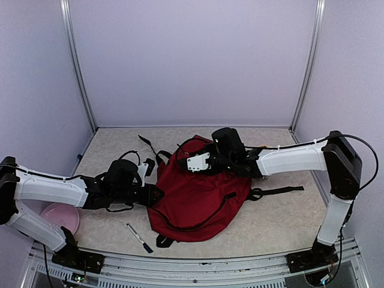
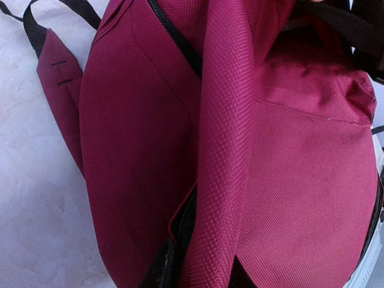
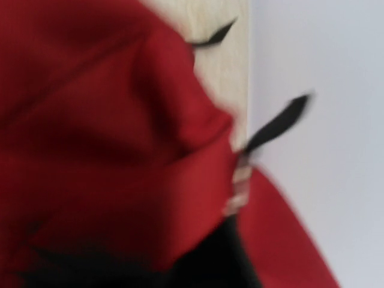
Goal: Pack the student bag
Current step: Place the pen in the lower front pocket of the bag.
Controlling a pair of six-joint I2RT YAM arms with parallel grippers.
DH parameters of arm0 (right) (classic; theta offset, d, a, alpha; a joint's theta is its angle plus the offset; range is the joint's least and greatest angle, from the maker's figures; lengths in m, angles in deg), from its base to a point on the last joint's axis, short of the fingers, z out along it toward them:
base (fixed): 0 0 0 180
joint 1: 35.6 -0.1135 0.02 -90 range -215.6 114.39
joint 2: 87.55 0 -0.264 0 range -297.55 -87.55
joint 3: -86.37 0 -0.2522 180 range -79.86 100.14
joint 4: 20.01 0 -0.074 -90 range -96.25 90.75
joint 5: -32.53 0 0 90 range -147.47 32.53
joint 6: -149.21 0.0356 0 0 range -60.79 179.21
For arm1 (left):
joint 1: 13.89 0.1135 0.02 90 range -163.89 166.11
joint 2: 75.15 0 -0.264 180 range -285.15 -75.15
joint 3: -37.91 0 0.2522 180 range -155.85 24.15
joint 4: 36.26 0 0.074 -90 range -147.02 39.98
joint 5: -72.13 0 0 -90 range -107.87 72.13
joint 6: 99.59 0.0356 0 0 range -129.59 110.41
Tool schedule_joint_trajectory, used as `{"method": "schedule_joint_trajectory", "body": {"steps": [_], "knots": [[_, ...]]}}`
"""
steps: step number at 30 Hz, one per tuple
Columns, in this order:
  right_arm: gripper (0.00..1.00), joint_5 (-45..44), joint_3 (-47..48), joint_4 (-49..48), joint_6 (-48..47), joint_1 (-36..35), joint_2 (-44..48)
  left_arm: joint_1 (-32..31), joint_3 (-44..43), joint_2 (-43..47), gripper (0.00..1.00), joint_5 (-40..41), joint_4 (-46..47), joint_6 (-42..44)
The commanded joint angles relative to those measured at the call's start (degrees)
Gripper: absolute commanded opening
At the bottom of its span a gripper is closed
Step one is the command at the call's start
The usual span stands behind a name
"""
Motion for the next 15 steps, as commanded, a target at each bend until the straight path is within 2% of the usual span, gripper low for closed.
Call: {"method": "schedule_joint_trajectory", "body": {"steps": [1, 5, 6, 11, 15], "knots": [[0.2, -9.8, -1.0, -5.6, -5.0, 0.2, -2.8, 0.5, -0.9, 0.9, 0.21, -1.0, 1.1, 1.3], [0.52, -8.0, 1.2, 1.4, 0.6, 0.2, -1.3, 0.5, -1.1, 1.9, 0.22, -0.4, 0.3, 1.5], [0.55, -6.9, 2.0, 3.7, 2.5, 0.0, -0.6, 0.5, -1.2, 2.4, 0.22, 0.0, -0.3, 1.4], [0.61, -3.7, 2.0, 9.6, 10.8, -1.5, 4.2, 0.5, -1.3, 7.0, 0.32, 3.5, -4.3, -0.8], [0.62, 3.7, 1.9, 14.2, 17.7, -1.7, 8.7, 0.6, -2.2, 12.8, 0.43, 5.6, -9.5, -2.5]]}}
